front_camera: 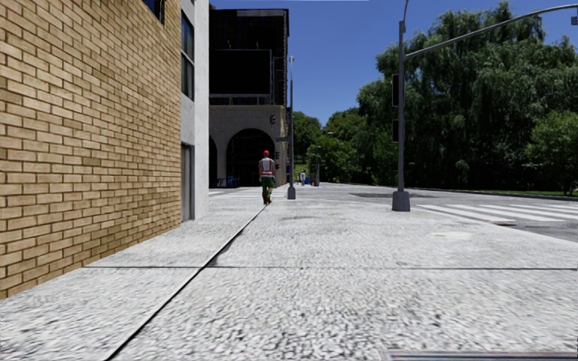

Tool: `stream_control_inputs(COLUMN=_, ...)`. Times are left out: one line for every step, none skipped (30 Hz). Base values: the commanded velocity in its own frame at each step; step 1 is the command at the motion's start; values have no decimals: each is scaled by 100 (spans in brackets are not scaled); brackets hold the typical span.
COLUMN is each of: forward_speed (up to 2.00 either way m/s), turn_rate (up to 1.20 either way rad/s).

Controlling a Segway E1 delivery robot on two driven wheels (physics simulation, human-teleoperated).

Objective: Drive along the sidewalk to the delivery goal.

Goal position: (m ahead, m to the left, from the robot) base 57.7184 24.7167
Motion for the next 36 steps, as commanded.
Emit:
stream_control_inputs(forward_speed=194, turn_rate=18)
stream_control_inputs(forward_speed=194, turn_rate=18)
stream_control_inputs(forward_speed=194, turn_rate=18)
stream_control_inputs(forward_speed=194, turn_rate=18)
stream_control_inputs(forward_speed=194, turn_rate=18)
stream_control_inputs(forward_speed=194, turn_rate=18)
stream_control_inputs(forward_speed=194, turn_rate=18)
stream_control_inputs(forward_speed=194, turn_rate=18)
stream_control_inputs(forward_speed=194, turn_rate=18)
stream_control_inputs(forward_speed=194, turn_rate=18)
stream_control_inputs(forward_speed=194, turn_rate=18)
stream_control_inputs(forward_speed=194, turn_rate=18)
stream_control_inputs(forward_speed=194, turn_rate=21)
stream_control_inputs(forward_speed=194, turn_rate=21)
stream_control_inputs(forward_speed=194, turn_rate=22)
stream_control_inputs(forward_speed=194, turn_rate=22)
stream_control_inputs(forward_speed=194, turn_rate=22)
stream_control_inputs(forward_speed=194, turn_rate=22)
stream_control_inputs(forward_speed=194, turn_rate=22)
stream_control_inputs(forward_speed=194, turn_rate=22)
stream_control_inputs(forward_speed=194, turn_rate=22)
stream_control_inputs(forward_speed=194, turn_rate=22)
stream_control_inputs(forward_speed=194, turn_rate=22)
stream_control_inputs(forward_speed=194, turn_rate=22)
stream_control_inputs(forward_speed=194, turn_rate=28)
stream_control_inputs(forward_speed=194, turn_rate=28)
stream_control_inputs(forward_speed=194, turn_rate=35)
stream_control_inputs(forward_speed=194, turn_rate=37)
stream_control_inputs(forward_speed=194, turn_rate=38)
stream_control_inputs(forward_speed=194, turn_rate=38)
stream_control_inputs(forward_speed=194, turn_rate=38)
stream_control_inputs(forward_speed=194, turn_rate=38)
stream_control_inputs(forward_speed=194, turn_rate=38)
stream_control_inputs(forward_speed=194, turn_rate=38)
stream_control_inputs(forward_speed=194, turn_rate=36)
stream_control_inputs(forward_speed=194, turn_rate=23)
